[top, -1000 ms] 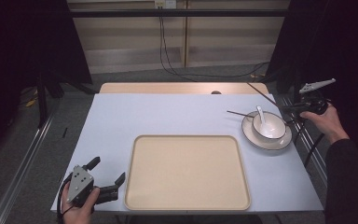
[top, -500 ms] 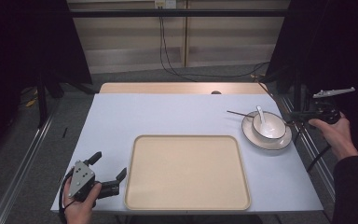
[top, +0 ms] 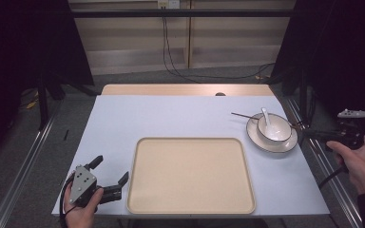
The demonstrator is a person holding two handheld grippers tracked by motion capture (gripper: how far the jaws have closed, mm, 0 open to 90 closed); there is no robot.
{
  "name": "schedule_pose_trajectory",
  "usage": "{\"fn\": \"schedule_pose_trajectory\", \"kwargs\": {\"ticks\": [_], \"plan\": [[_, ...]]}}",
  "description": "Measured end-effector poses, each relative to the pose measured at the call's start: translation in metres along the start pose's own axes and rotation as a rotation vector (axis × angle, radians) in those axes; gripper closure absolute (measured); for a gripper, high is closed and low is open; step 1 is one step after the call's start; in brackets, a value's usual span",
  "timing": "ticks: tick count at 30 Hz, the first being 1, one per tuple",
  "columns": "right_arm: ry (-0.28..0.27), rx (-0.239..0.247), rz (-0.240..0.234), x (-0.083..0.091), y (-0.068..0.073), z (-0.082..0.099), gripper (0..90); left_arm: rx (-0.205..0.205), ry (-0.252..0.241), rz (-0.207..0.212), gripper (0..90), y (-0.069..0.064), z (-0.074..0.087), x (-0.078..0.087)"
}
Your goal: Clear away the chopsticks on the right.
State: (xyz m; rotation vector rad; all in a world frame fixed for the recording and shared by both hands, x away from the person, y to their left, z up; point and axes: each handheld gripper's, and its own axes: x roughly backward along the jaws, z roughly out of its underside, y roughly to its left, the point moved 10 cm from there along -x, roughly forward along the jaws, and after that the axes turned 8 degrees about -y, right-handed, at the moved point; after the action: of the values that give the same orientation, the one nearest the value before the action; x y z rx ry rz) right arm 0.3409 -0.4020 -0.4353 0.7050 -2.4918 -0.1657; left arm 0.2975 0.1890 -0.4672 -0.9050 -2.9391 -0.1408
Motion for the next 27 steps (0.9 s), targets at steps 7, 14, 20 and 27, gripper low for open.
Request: {"fn": "schedule_pose_trajectory", "kwargs": {"ticks": [7, 14, 20, 27], "plan": [[0.0, -0.151, -0.022, 0.003, 0.04, 0.018, 85.9, 0.004, -0.012, 0.003, 1.6, 0.0, -0.001, 0.001], [0.018, -0.099, -0.043, -0.006, 0.085, 0.034, 85.9, 0.017, -0.025, 0.002, 1.6, -0.004, -0.004, 0.001], [0.041, -0.06, -0.047, -0.019, 0.108, 0.051, 85.9, 0.006, -0.027, 0.007, 1.5, -0.005, -0.005, 0.001], [0.077, -0.048, -0.078, -0.049, 0.141, 0.072, 85.9, 0.003, -0.02, -0.002, 1.6, -0.007, -0.005, 0.003]]}}
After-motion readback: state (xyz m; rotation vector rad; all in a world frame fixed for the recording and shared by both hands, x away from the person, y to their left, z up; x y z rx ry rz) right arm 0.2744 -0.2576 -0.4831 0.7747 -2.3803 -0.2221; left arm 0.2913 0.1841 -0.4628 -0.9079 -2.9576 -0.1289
